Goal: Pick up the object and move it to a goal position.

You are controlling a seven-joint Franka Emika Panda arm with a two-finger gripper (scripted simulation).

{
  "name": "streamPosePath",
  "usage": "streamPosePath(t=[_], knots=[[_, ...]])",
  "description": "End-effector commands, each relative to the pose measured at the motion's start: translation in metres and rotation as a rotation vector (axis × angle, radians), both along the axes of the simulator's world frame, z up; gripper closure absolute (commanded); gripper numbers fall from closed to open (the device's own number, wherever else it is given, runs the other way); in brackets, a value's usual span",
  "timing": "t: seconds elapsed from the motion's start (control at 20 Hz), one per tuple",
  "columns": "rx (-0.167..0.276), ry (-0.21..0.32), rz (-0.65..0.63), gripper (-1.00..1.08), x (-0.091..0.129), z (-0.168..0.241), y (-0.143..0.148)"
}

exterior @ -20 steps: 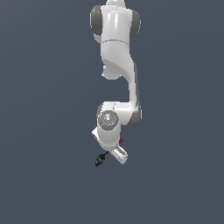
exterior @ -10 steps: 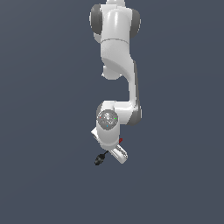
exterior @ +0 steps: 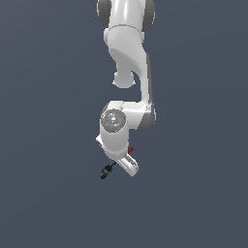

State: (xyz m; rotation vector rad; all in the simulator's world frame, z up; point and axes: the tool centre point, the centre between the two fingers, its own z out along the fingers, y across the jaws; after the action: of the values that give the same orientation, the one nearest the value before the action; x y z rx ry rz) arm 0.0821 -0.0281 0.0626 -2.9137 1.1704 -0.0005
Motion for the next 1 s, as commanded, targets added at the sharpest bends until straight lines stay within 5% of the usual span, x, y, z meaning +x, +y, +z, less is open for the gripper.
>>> streamPosePath(t=[0.0,0.95], knots=[[0.000,-0.002,0.000,1.08,-0.002,0.022,-0.007],[0.000,0.000,-0.003,1.08,-0.026,0.234,-0.075]])
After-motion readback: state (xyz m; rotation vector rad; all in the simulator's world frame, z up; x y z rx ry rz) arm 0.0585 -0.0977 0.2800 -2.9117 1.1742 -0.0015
